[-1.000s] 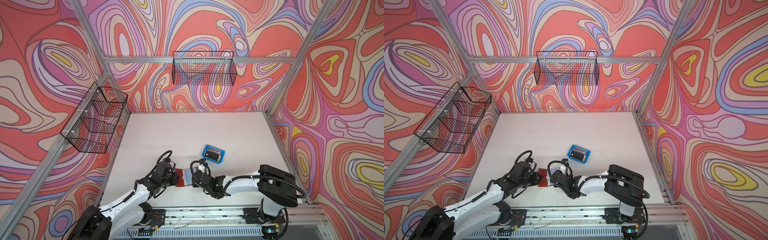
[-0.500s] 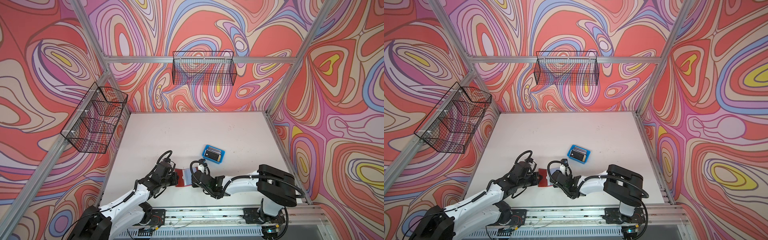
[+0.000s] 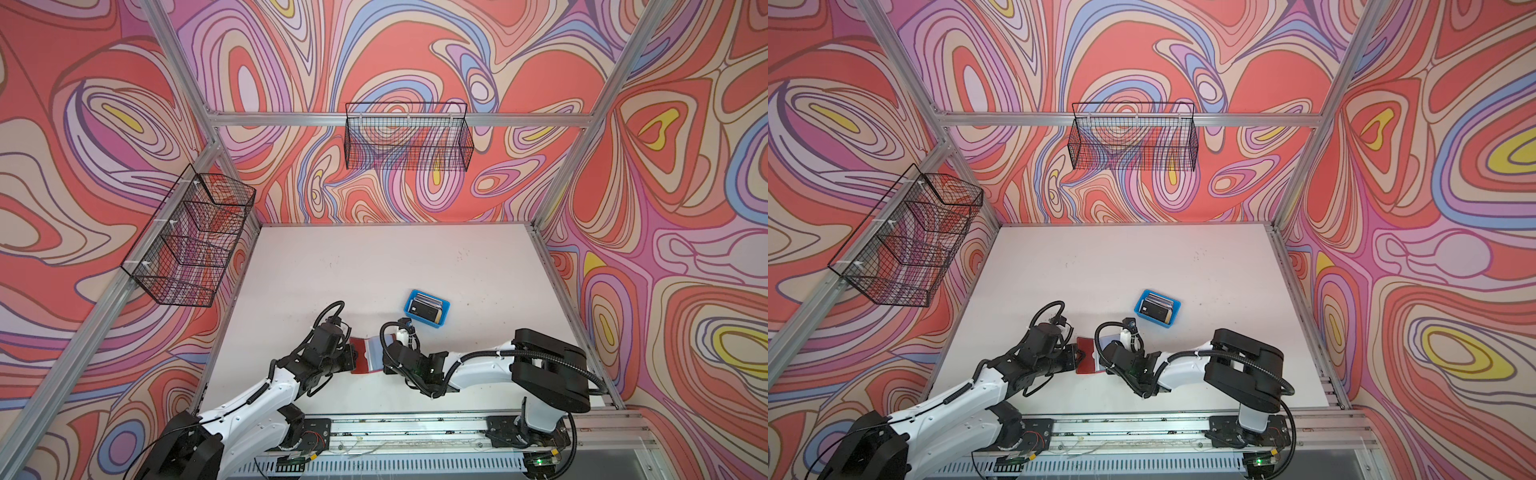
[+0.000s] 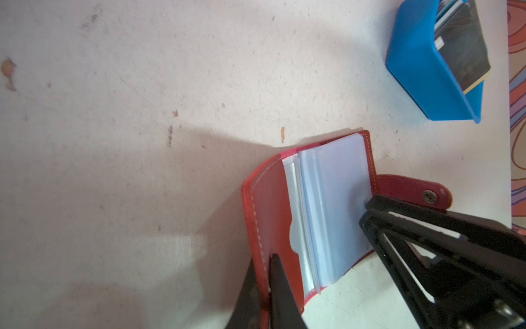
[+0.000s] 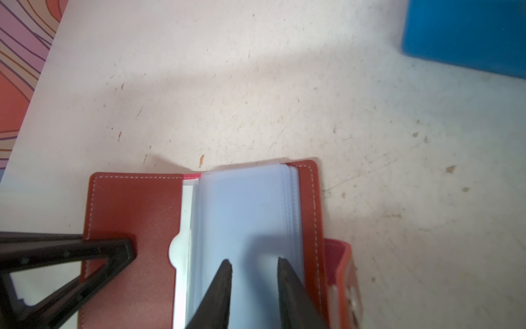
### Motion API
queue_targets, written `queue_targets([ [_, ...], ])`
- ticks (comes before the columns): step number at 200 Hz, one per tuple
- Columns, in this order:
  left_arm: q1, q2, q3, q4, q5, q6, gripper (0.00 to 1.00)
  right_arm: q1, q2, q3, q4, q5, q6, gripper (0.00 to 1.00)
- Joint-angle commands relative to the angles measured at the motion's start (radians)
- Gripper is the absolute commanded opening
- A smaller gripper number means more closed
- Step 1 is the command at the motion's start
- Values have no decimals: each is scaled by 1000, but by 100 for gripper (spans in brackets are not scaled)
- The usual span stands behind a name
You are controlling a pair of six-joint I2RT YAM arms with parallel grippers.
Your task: Put the credit cards into the card holder
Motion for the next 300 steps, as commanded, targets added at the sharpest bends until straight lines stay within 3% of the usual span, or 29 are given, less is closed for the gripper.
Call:
queue_targets([
  [1, 5, -7, 1, -26, 0, 7, 8, -1, -17, -17, -26, 23, 20, 30],
  [86, 5, -10, 4, -28, 2, 4, 8, -1, 2, -15, -15, 10, 20, 30],
  [206, 5, -5, 2, -23, -2, -2, 9, 26, 117, 29, 110, -106, 31, 28],
  [260, 5, -7, 2, -32, -16, -1, 8, 26, -36, 26, -55, 58, 2, 35],
  [300, 5, -11, 6, -35, -14, 0, 8, 25, -7, 24, -59, 56, 22, 35],
])
